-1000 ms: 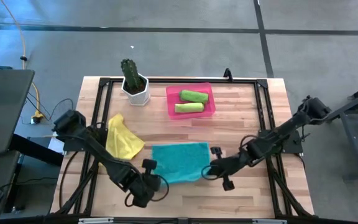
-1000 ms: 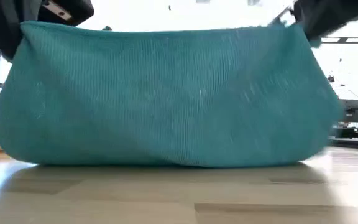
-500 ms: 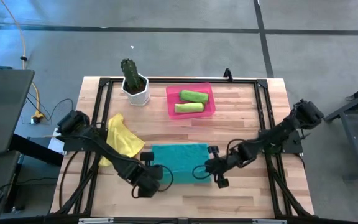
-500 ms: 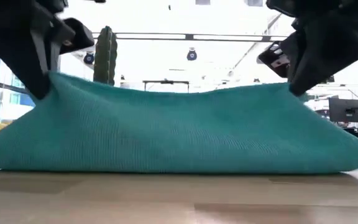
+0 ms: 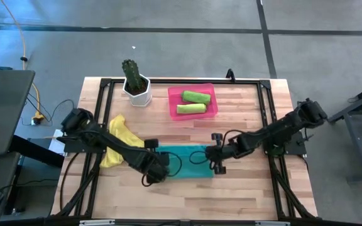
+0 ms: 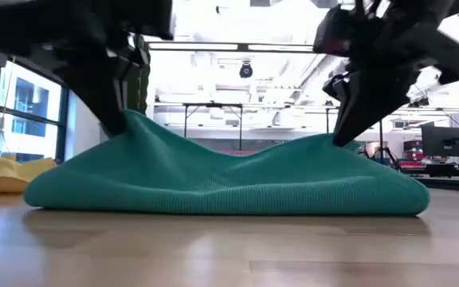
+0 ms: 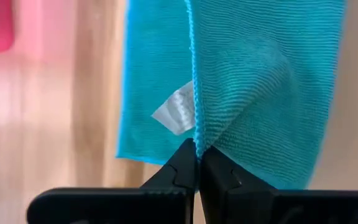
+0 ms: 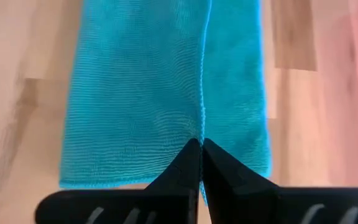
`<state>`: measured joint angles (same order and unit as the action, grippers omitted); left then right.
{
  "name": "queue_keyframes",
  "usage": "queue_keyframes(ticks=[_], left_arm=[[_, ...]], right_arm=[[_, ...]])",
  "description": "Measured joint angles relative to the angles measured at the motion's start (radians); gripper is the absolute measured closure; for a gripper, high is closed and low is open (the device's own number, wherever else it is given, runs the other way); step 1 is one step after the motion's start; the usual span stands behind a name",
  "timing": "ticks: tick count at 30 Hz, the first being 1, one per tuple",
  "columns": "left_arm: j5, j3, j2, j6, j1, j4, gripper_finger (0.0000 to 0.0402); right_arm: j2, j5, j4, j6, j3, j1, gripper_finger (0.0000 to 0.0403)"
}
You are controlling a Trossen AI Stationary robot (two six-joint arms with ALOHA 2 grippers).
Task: Roll microfiber towels into tight, uniform cylinder then place into a basket
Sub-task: Roll the blue microfiber cloth
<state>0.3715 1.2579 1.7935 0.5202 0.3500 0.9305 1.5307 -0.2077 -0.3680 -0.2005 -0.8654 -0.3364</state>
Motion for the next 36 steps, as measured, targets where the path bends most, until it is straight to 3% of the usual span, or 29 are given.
queue_keyframes(ticks=[7, 12, 19, 29, 36], left_arm=[[0.037, 0.0, 0.0, -0.009, -0.077, 0.029, 0.0402], [-0.034, -0.027, 0.0, -0.017, -0.114, 0.032, 0.0402], [-0.039, -0.096, 0.0, -0.001, -0.122, -0.007, 0.0402], [-0.018, -0.103, 0.0, -0.034, -0.122, -0.043, 0.0398], [-0.018, -0.103, 0.01, -0.034, -0.122, -0.045, 0.0369]], right_arm=[[0.0, 0.0, -0.006, 0.043, 0.0, 0.046, 0.0403], [0.0, 0.0, -0.007, 0.047, 0.0, 0.064, 0.0402], [0.001, 0.001, -0.009, 0.078, 0.0, 0.064, 0.0402], [0.001, 0.0, -0.009, 0.086, 0.0, 0.075, 0.0402], [0.001, -0.048, -0.01, 0.132, 0.0, 0.075, 0.0341]])
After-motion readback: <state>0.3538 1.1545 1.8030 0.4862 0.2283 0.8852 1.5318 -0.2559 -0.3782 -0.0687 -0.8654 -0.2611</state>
